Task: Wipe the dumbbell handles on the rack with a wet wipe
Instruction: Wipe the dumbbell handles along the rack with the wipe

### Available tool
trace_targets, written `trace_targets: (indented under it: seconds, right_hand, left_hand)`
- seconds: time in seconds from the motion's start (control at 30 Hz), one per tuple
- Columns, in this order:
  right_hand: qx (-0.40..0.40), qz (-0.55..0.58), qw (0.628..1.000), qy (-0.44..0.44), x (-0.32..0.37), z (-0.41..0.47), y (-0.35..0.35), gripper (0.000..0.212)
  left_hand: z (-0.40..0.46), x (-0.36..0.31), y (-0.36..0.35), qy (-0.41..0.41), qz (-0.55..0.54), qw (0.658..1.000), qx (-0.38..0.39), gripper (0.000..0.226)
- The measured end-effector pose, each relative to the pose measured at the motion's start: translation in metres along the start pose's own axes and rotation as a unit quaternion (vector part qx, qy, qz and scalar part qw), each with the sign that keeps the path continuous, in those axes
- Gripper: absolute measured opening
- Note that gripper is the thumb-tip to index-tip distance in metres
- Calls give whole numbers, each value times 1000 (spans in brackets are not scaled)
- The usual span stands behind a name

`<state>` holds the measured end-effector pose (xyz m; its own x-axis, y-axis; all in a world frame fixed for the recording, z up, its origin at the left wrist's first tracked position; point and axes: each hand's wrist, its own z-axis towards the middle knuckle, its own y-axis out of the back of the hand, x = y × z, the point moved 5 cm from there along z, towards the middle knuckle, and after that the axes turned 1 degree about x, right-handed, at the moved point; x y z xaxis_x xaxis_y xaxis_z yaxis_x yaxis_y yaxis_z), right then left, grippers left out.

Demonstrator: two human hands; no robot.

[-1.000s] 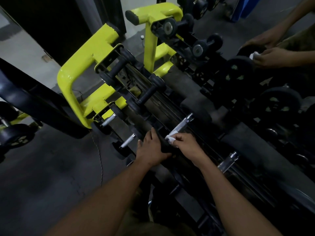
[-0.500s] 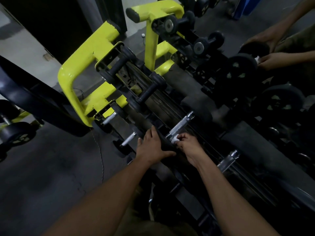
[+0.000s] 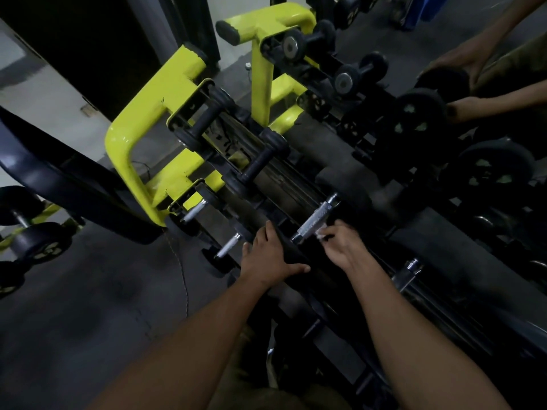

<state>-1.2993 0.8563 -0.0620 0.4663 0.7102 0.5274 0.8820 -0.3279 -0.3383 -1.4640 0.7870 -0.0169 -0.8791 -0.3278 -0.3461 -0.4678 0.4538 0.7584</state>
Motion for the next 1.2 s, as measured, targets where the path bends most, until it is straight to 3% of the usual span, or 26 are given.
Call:
trace_targets:
  seconds: [0.3,0.4,0.63,0.77,0.9,1.03,1.2]
  right_hand:
    - [-5,168,984,60,15,1,10,30]
    - [-1,172,981,90,11,-5,5,30]
    - [-21,-95,991,88,-1,-16,1,31]
    - [-38,-277,954,109,-7,-23,-4,21]
    - [-65,-437,885,148,-8,-31,-7,22]
    - [-26,-417,896,152,-6,-41,-13,25]
    - [20,-367,912,181,17,-49,-28,19]
  left_hand:
    - [0,0,1,2,1,1000,-1,143]
    - [0,0,1,2,1,1000,-2,144]
    - [-1,-1,1,1,-6,1000,-4,143]
    - [1,1,-2,2,-12,1000,2,143]
    - [1,1,-3,2,-11,1000,-11,141]
    - [2,5,-5,-3,-39,999,-7,137]
    - [4,23,7,-6,-123,991,51,138]
